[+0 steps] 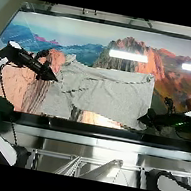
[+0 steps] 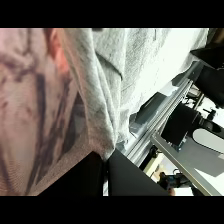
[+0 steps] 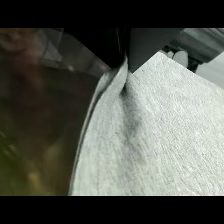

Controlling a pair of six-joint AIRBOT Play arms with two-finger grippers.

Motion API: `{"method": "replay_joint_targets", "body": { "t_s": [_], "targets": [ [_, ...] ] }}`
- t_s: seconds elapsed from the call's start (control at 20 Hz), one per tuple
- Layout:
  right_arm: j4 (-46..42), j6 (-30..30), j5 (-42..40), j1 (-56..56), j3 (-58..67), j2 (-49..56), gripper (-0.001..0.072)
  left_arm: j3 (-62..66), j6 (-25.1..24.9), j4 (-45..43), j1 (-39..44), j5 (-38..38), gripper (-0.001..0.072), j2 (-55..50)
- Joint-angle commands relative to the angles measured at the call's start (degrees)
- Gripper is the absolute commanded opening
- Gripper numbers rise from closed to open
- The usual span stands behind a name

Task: Fold the shirts.

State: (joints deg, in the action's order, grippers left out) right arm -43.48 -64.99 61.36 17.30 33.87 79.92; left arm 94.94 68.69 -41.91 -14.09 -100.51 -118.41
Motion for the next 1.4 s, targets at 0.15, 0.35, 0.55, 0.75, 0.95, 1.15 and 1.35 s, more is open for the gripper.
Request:
{"method": "replay_joint_targets", "body": {
  "t_s": [0.15, 0.35, 0.55, 0.75, 0.95, 1.15, 1.35],
  "targets": [
    [2.3, 1.6, 13.8, 6.1, 6.2, -10.8, 0.0018, -2.6, -4.3, 7.7, -3.7, -3.9, 0.0017, 9.4],
    [25.8, 7.5, 23.4, 14.1, 14.0, -22.9, 0.0018, -9.7, -11.0, 31.9, -8.3, -6.1, 0.0018, 23.5],
    [49.5, 9.0, 31.9, 18.4, 20.3, -32.0, 0.002, -11.9, -14.4, 53.1, -10.0, -6.0, 0.0019, 38.1],
    [63.1, 8.6, 33.8, 21.0, 22.4, -38.8, 0.002, -11.9, -18.0, 74.9, -13.5, -5.8, 0.002, 52.3],
    [72.3, 8.0, 33.8, 23.1, 22.4, -44.5, 0.002, -11.9, -13.1, 80.8, -30.1, -5.7, 0.0019, 64.0],
    [65.8, 5.3, 31.7, 23.8, 22.4, -48.6, 0.002, -11.9, -7.9, 79.6, -38.3, -5.7, 0.002, 64.5],
    [38.1, 1.5, 20.7, 23.3, 22.4, -49.9, 0.0019, -11.9, -5.6, 54.7, -27.2, -4.5, 0.0018, 57.3]
  ]
}}
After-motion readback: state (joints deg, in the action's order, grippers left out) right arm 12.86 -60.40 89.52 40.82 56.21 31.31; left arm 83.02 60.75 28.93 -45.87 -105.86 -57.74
